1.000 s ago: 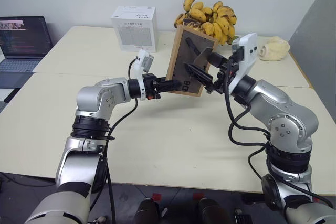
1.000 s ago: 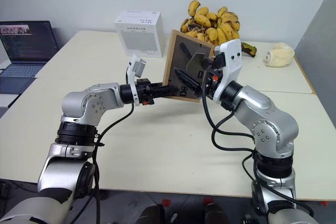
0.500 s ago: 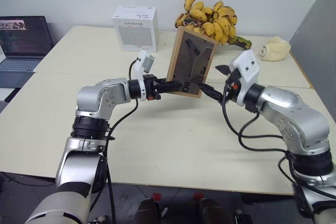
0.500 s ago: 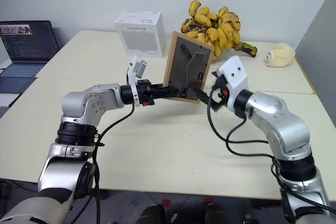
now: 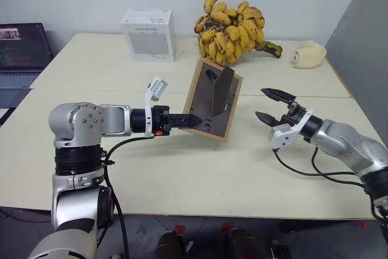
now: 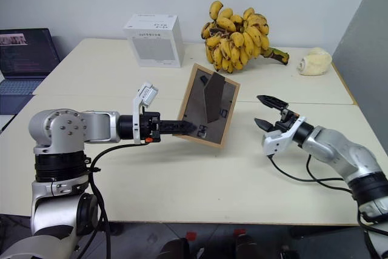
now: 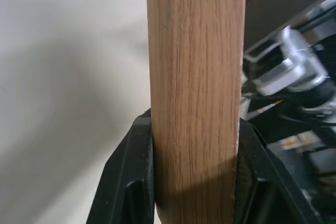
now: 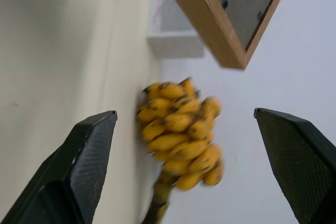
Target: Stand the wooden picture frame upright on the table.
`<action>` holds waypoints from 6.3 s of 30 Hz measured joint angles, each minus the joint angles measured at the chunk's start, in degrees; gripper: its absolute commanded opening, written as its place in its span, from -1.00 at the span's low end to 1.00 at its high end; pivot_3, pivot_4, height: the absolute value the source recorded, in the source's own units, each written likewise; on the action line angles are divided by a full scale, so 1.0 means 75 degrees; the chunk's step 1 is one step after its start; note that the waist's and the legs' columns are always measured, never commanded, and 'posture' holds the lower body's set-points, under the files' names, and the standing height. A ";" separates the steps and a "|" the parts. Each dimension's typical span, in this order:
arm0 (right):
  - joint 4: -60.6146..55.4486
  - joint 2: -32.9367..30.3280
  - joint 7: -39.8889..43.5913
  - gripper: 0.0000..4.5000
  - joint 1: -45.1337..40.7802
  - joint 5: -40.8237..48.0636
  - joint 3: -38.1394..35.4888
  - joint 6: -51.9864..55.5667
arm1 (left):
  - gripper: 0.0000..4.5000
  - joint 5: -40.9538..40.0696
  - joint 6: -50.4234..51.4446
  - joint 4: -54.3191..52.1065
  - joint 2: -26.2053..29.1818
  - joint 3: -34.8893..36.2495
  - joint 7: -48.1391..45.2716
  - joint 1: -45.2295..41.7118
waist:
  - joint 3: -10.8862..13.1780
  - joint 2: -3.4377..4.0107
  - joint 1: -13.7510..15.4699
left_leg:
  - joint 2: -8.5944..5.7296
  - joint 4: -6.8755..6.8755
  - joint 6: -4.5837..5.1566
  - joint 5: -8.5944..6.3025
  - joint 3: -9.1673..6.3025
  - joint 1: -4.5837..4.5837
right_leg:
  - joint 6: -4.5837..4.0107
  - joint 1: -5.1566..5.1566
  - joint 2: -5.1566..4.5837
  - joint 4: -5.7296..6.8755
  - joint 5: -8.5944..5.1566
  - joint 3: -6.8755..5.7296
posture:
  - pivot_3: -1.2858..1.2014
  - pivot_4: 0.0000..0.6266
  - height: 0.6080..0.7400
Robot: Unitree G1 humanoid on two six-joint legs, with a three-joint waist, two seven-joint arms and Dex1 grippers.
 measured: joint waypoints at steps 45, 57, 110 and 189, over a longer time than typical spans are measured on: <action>0.2950 0.1479 -0.6129 0.95 -0.2919 -0.3694 0.2389 -0.0600 | -0.42 -0.7785 -0.1121 0.0843 0.2732 -0.1914 0.4886 0.0217 | 0.0000 -0.0001 0.0052 | -0.0023 0.0096 -0.0004 0.0006 -0.0030 0.0009 | -0.0002 0.0010 -0.0005 0.0113 0.0001 -0.0003 | 0.03 -0.52 1.00; 0.3079 0.1475 -0.6306 0.03 -0.3102 -0.3708 0.2481 -0.0638 | -0.42 -0.8005 -0.1361 0.0761 0.2888 -0.2202 0.4831 0.0200 | 0.0000 -0.0001 0.0053 | -0.0023 0.0096 -0.0003 0.0006 -0.0031 0.0009 | -0.0002 0.0011 -0.0004 0.0113 0.0001 -0.0004 | 0.03 -0.52 1.00; 0.6414 0.3105 -0.3136 -0.42 -0.3835 -0.1355 0.2207 -0.2379 | 0.38 -0.2871 -0.5164 -0.6128 0.2438 0.3509 0.2080 0.7018 | 0.0002 -0.0028 -0.0175 | -0.0010 0.0093 0.0000 0.0003 -0.0036 0.0026 | -0.0017 0.0033 -0.0007 0.0113 -0.0007 -0.0016 | 0.03 -0.52 1.00; -0.5637 0.2014 0.8499 0.76 0.0804 0.9814 -0.3230 1.1046 | 0.40 -0.1266 -0.7019 -0.5395 0.2739 0.1532 0.2092 0.6619 | 0.0055 0.0013 -0.0047 | 0.0011 -0.0031 -0.0021 -0.0016 0.0007 0.0107 | -0.0008 0.0104 0.0003 -0.0027 -0.0065 0.0004 | 0.03 -0.52 1.00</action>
